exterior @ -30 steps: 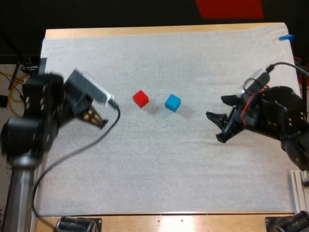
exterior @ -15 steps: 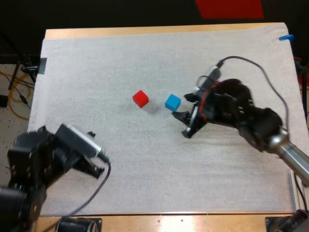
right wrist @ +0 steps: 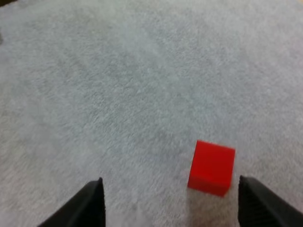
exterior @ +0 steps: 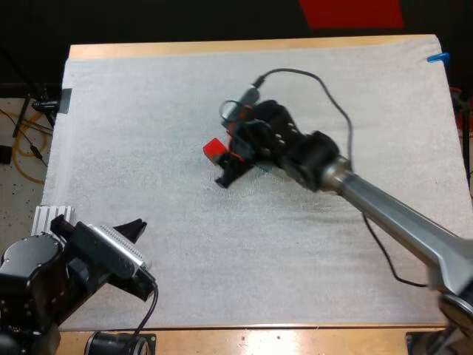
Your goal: Stack red cube on blue cube
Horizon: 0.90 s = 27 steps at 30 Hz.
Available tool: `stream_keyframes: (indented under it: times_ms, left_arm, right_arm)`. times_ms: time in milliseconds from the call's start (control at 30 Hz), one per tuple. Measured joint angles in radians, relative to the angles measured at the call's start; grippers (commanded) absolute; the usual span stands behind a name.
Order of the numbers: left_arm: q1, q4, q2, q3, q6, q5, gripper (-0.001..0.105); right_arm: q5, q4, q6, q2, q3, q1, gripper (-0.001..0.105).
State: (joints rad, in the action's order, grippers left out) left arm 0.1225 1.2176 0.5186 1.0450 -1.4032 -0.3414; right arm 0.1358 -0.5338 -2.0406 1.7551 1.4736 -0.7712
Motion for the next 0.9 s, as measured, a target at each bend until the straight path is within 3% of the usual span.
stream_keyframes:
  times_ms: [233,433,900]
  left_arm:
    - [0.0,0.0,0.0,0.0,0.0,-0.029,0.0]
    - [0.0,0.0,0.0,0.0,0.0,-0.029,0.0]
    - [0.0,0.0,0.0,0.0,0.0,-0.029,0.0]
  right_arm:
    - [-0.071,-0.029,0.031,0.191,0.185,0.0,0.066]
    - [-0.107,-0.029,0.086,0.298,0.268,0.0,0.066]
    - [-0.156,-0.031,0.104,0.428,0.296,0.0,0.066]
